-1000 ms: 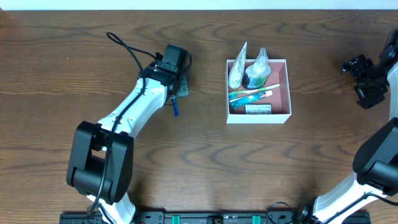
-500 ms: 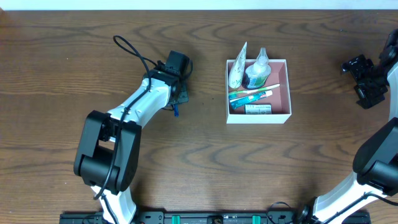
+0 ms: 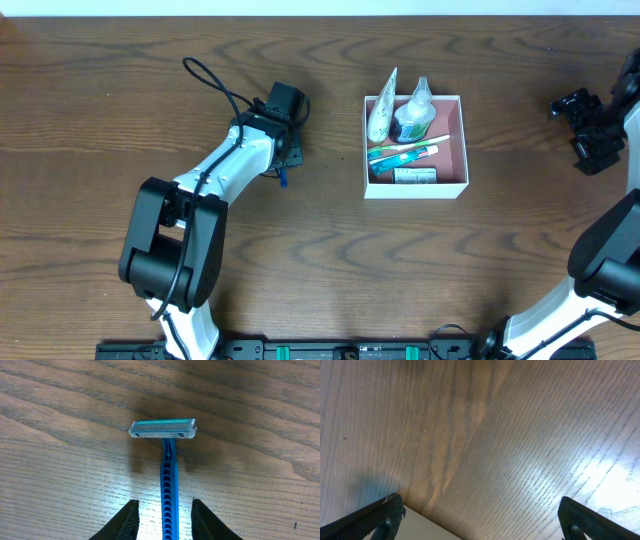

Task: Pack container
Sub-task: 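Grasp the blue razor handle with the left gripper and lift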

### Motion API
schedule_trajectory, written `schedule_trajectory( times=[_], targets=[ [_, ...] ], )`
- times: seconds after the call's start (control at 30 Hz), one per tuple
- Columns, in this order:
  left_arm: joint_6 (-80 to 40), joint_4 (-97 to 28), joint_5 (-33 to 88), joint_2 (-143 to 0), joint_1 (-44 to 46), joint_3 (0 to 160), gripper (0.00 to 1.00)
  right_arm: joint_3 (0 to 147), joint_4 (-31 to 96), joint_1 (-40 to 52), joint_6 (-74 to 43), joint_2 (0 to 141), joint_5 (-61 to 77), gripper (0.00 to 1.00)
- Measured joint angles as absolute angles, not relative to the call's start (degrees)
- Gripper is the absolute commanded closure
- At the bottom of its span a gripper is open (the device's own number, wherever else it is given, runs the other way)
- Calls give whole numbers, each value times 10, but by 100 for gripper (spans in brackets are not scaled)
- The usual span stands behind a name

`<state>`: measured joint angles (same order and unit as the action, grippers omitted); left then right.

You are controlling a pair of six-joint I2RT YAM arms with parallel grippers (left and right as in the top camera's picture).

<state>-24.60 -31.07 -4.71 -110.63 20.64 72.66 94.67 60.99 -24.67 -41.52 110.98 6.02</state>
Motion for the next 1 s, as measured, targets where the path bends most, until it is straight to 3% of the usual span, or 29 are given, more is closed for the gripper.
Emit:
schedule_trajectory(
  times=[0.67, 0.77, 0.9, 1.0],
  targets=[
    [-246, -302, -33, -1142, 206, 727, 66, 947, 610, -248, -415, 1110, 60, 1],
    [-249, -302, -31, -1142, 206, 727, 79, 947, 610, -248, -415, 1110, 60, 1],
    [-250, -302, -30, -1142, 206, 727, 81, 947, 610, -248, -415, 1110, 60, 1],
    [-251, -301, -30, -1142, 206, 727, 89, 947, 610, -248, -415, 1110, 60, 1]
  ],
)
